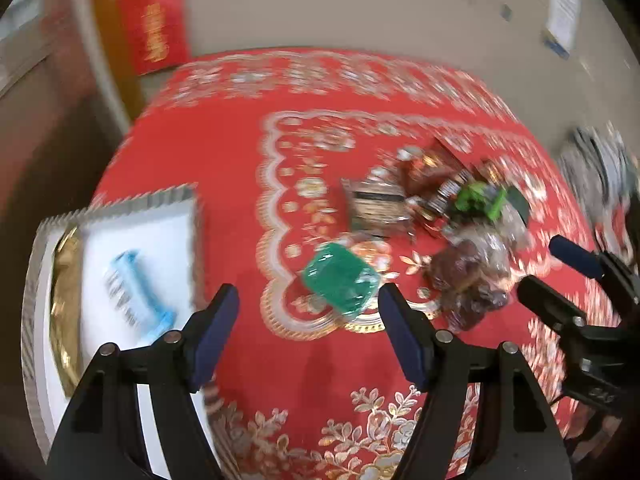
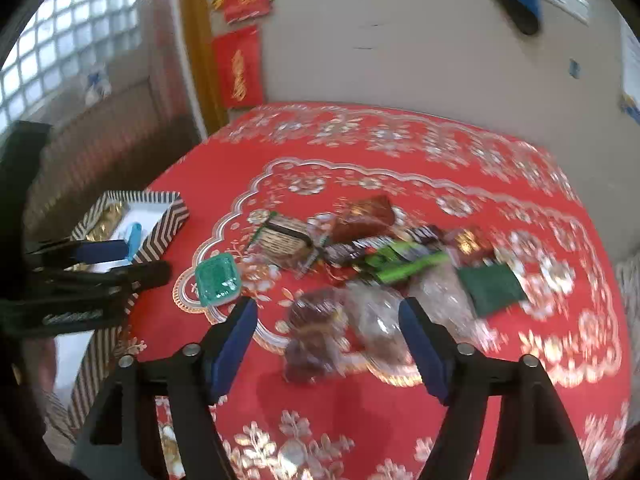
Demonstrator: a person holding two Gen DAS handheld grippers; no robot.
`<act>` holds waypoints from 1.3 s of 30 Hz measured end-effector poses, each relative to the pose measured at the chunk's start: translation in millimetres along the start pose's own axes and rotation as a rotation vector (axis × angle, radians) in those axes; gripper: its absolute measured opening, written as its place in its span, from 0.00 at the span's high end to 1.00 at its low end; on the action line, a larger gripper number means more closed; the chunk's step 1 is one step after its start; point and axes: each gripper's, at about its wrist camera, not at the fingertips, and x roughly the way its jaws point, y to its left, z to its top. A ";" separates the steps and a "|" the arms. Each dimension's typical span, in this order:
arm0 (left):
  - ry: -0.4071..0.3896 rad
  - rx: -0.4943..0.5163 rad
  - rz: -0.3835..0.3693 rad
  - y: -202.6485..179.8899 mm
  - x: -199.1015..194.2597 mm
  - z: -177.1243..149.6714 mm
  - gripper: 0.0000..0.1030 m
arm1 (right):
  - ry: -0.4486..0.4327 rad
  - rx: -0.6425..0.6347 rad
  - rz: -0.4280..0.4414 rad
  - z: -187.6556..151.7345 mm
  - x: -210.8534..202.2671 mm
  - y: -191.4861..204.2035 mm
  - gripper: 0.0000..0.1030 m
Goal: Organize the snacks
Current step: 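Move the left tool to the green sauce packet and grasp it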
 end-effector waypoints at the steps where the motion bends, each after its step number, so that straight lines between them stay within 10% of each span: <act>1: 0.020 0.029 -0.008 -2.9 4.8 2.8 0.30 | 0.001 0.027 0.013 -4.8 -4.6 -6.7 0.26; 18: 0.143 0.226 -0.101 -28.4 59.9 19.4 0.30 | 0.046 0.206 0.067 -28.9 -2.3 -39.2 0.26; 39: 0.147 0.187 -0.094 -18.9 73.2 19.0 0.44 | 0.073 0.139 0.030 -28.4 17.3 -18.6 0.26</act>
